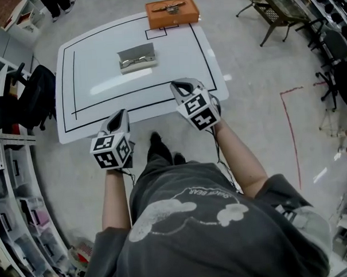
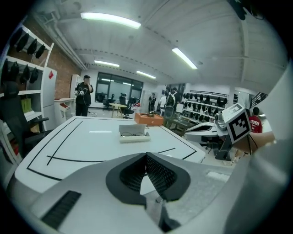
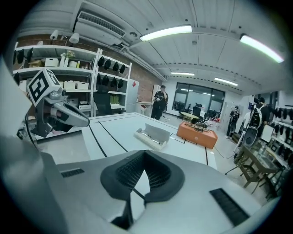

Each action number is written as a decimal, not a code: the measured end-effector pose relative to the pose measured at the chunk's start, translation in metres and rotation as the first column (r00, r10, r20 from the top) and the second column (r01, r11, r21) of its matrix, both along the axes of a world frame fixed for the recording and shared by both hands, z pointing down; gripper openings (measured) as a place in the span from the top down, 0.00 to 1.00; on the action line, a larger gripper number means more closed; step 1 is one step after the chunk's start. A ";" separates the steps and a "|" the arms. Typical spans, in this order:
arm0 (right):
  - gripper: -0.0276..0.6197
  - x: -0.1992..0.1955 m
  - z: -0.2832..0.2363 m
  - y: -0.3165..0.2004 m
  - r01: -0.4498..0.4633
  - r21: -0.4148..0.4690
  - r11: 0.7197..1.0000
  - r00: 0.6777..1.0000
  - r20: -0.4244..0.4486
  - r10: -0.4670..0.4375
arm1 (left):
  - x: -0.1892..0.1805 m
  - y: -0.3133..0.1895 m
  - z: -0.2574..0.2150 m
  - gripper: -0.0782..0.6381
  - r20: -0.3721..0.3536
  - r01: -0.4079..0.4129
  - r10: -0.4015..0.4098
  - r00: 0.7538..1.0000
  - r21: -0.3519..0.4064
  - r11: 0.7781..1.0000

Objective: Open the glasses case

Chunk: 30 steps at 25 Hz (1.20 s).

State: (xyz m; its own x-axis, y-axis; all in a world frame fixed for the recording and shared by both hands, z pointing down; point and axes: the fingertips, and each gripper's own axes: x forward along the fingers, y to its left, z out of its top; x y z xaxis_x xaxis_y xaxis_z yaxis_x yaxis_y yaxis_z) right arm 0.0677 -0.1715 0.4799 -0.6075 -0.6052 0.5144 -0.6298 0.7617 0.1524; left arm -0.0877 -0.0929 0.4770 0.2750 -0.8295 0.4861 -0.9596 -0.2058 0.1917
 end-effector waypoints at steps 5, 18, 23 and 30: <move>0.96 -0.006 0.012 0.020 0.022 -0.031 0.999 1.000 0.007 -0.022 | -0.005 0.025 -0.003 0.89 -0.018 0.039 -0.039 0.999 0.012 0.999; 0.96 -0.011 0.026 0.079 -0.009 -0.102 0.995 1.000 0.001 0.009 | -0.009 0.075 0.010 0.89 -0.054 -0.008 0.007 0.999 -0.008 1.000; 0.96 -0.013 0.024 0.126 -0.043 -0.106 0.993 0.999 -0.012 0.042 | -0.012 0.115 0.008 0.89 -0.085 -0.038 0.037 0.996 -0.007 0.999; 0.96 -0.016 0.020 0.195 -0.056 -0.110 0.992 0.998 -0.007 0.055 | -0.013 0.181 0.008 0.89 -0.100 -0.074 0.072 0.992 -0.016 0.997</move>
